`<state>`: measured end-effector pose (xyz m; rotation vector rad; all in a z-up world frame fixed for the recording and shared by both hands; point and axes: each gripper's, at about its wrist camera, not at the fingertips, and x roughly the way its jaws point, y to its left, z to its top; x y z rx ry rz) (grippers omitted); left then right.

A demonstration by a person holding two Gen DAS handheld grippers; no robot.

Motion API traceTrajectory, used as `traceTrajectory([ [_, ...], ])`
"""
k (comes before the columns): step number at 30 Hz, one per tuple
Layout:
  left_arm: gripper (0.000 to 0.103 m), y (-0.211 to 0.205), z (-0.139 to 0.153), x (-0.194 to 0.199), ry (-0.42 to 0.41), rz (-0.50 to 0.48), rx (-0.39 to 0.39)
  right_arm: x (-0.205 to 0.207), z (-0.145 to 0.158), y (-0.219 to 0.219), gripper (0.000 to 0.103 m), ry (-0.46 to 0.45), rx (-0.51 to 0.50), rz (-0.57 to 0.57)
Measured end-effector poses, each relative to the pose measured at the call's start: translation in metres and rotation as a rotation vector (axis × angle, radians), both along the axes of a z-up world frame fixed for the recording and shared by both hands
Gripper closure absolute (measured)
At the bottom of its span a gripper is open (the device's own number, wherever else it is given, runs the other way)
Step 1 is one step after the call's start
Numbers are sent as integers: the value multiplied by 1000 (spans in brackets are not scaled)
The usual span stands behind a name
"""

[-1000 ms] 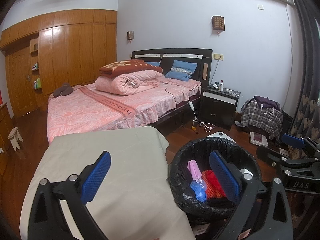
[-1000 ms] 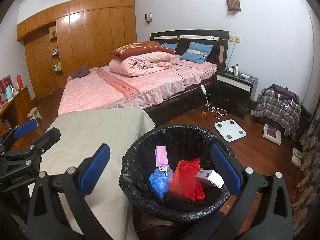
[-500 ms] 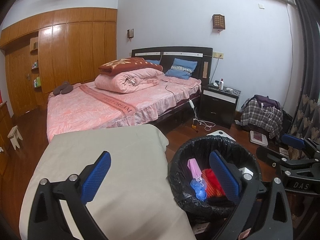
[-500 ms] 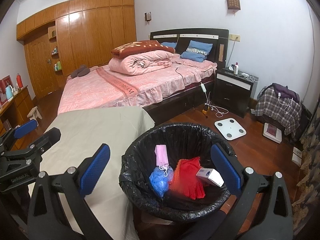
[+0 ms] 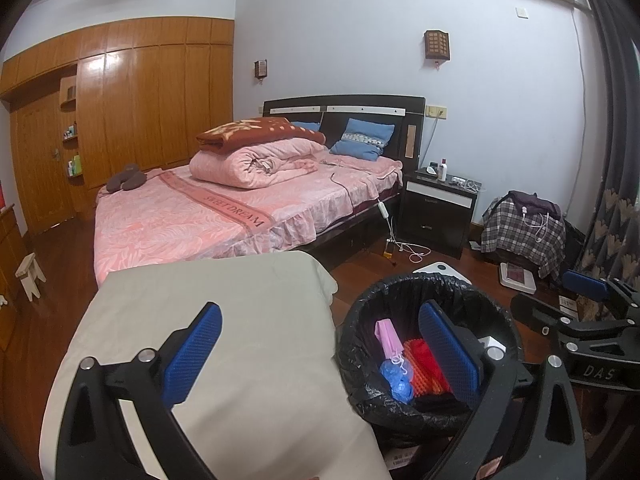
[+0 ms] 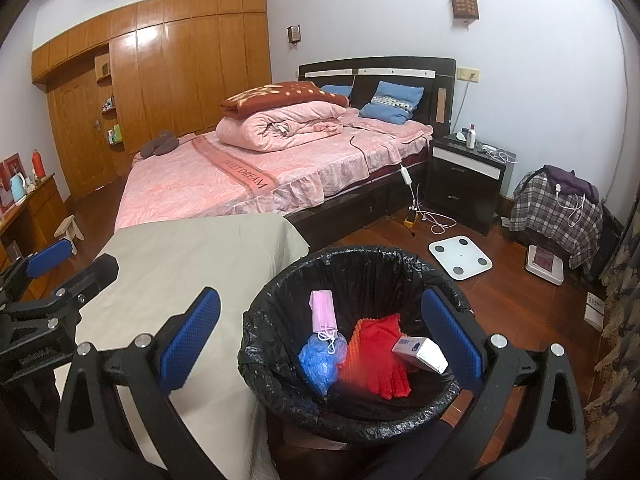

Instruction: Collect trash

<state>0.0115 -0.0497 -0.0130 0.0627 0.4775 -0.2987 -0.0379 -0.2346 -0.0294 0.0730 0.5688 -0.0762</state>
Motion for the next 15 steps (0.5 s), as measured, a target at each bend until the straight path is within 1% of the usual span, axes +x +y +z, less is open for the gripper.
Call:
traceTrajectory([
  [15,6,0,1,-1,-2,1,1,0,0,-2,5,0,-1,0],
])
